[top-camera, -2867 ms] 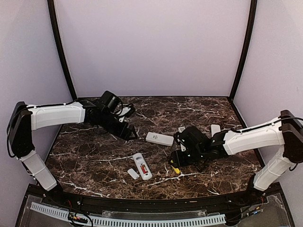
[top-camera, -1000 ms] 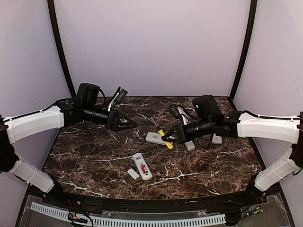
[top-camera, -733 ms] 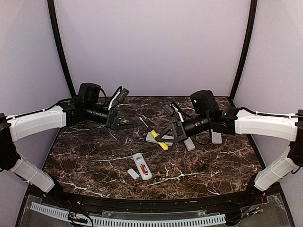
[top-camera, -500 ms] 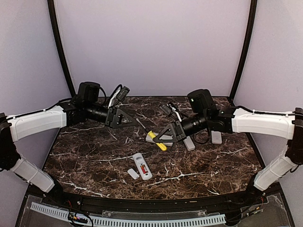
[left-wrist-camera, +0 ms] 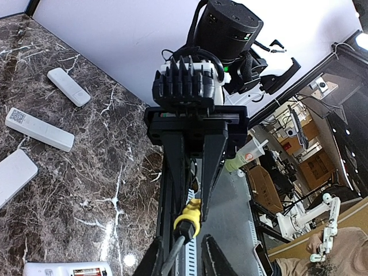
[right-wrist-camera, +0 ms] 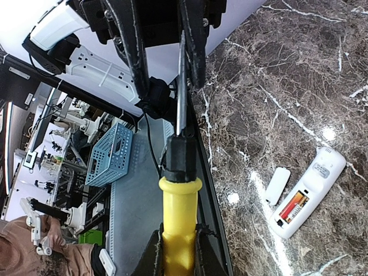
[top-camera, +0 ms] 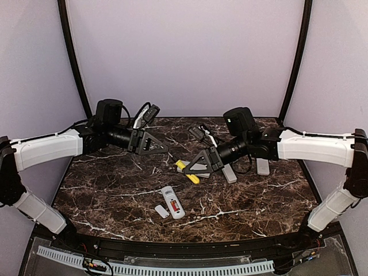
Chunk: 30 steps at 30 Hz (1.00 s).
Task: Unload the batteries from the remote control
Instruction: Pass from the right arm to the left
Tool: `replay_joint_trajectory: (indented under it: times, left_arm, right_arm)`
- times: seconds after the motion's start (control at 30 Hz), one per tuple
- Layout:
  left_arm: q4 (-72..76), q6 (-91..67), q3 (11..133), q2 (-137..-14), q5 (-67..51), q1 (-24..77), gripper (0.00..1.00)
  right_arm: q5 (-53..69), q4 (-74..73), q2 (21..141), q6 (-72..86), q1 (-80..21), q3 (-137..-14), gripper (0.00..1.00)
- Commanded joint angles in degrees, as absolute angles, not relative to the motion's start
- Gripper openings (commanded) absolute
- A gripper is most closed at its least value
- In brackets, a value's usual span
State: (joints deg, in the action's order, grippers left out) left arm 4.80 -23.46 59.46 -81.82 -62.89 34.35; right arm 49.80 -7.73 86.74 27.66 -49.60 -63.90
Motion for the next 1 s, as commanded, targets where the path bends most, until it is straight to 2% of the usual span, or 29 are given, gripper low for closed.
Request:
replay_joint_trajectory:
  times: [0.0,0.3,0.47,0.57,0.77,0.87,0.97]
  left_arm:
    - [6.32,-23.96,58.62,-81.88,-64.87,34.63,0.19]
    - [6.58,-24.42,58.69,-82.47,-65.32,34.67,0.01]
    - [6.93,-24.79,58.56,-82.53,-65.48,34.64,0.00]
    - [7.66,-25.36,58.35,-82.30,-65.50,34.63,0.00]
    - [10.27,-27.92,57.36,-80.91,-63.01,34.37,0.00]
    - [15.72,-31.49,56.04,-79.15,-59.82,33.72,0.00]
    - [22.39,-37.70,53.18,-77.63,-56.63,33.37,0.00]
  right_arm:
    - [50.54,-7.30,87.29,26.98,-49.92,-65.24,0.00]
    - [50.67,-7.36,87.28,26.83,-49.94,-65.01,0.00]
    - [49.17,-7.37,86.98,26.63,-49.92,-64.74,0.00]
    - [47.86,-6.66,86.38,26.86,-49.79,-64.21,0.11]
    - [44.40,-2.79,83.74,28.72,-49.07,-61.87,0.66]
    - [40.63,6.09,81.25,33.10,-48.62,-57.97,0.79]
    - [34.26,17.83,78.94,41.08,-48.64,-52.50,0.83]
